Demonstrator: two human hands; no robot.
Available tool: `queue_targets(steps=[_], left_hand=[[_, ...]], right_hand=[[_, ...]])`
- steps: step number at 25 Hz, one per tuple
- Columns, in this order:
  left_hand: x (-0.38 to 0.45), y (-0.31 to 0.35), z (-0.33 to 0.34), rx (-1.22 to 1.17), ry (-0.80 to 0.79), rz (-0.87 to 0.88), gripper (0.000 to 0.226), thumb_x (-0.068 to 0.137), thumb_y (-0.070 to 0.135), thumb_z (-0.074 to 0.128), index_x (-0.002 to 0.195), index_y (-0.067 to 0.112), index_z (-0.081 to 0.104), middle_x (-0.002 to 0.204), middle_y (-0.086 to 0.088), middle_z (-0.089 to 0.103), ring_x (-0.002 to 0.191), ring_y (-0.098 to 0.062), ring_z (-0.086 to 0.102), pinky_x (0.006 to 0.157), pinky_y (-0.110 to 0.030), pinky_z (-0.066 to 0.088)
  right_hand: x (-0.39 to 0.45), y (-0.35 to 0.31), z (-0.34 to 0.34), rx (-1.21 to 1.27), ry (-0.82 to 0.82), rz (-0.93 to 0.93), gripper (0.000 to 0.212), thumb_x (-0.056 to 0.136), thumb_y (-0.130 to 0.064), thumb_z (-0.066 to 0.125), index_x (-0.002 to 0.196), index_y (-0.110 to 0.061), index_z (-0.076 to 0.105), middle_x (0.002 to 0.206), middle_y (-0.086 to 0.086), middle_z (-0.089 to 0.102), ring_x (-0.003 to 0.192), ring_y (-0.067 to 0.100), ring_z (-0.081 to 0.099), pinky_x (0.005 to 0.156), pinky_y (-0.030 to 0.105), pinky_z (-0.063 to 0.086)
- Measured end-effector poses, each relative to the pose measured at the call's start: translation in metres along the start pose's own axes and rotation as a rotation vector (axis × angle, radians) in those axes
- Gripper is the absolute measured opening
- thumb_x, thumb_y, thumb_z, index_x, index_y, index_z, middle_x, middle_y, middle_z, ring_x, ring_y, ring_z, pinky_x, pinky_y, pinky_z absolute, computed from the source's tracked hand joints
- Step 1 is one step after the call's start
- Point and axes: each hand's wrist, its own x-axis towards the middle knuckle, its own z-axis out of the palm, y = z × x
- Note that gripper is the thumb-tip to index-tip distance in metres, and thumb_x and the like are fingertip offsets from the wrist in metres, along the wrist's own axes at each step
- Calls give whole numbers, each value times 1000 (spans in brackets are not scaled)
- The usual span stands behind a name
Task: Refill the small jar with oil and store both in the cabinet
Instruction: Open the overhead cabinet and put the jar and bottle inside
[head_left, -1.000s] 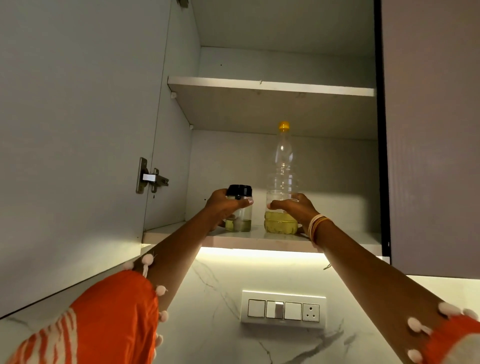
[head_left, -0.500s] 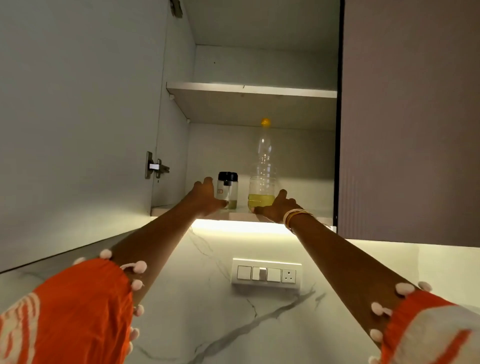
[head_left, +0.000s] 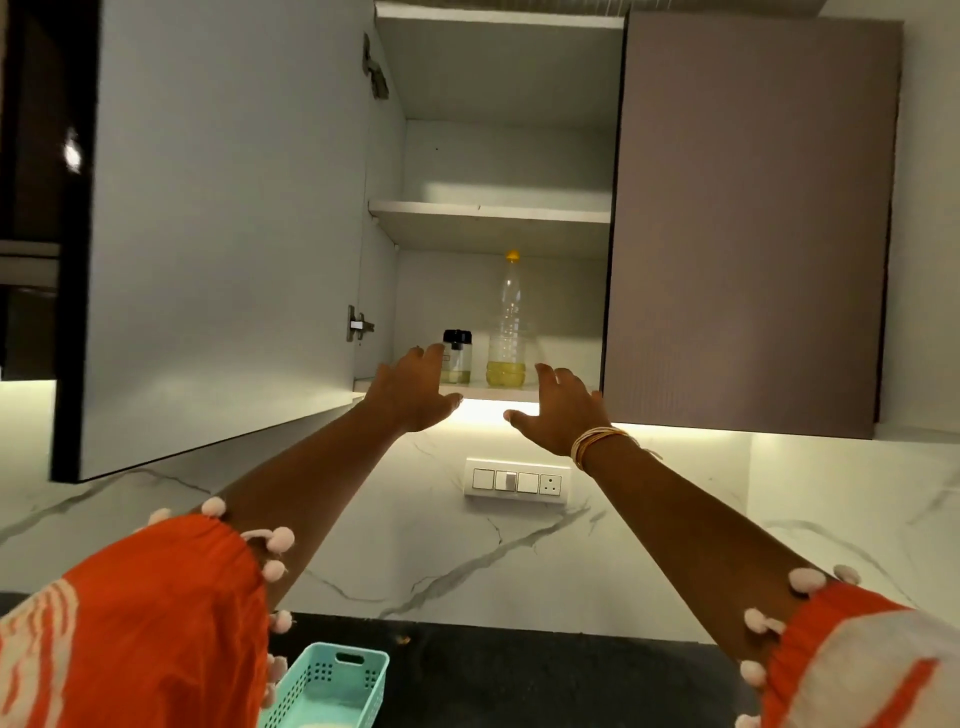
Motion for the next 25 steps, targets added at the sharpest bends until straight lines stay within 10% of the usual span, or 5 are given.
queue_targets(steps=[8, 16, 25], left_hand=[[-45, 2, -89, -114, 73, 16, 74, 87, 44, 62, 147, 16, 27, 150, -17, 38, 134, -38, 41, 109, -58, 29], [-113, -42, -171, 405, 286, 548, 45, 89, 25, 59, 132, 14, 50, 133, -12, 58, 124, -29, 54, 112, -63, 18], [-138, -155, -239, 716, 313, 597, 43, 94, 37, 53, 134, 21, 51, 158, -12, 26, 148, -30, 22, 111, -68, 17]], right_hand=[[-64, -63, -56, 113, 29, 29, 75, 87, -56, 53, 143, -11, 31, 143, 15, 42, 128, 35, 44, 101, 51, 40], [-121, -197, -75, 423, 90, -51, 70, 92, -53, 50, 143, -8, 32, 142, 15, 41, 130, 30, 42, 105, 45, 41], [-119, -336, -80, 702, 18, -181, 78, 84, -49, 65, 144, -16, 27, 145, 9, 38, 126, 31, 50, 102, 41, 47]])
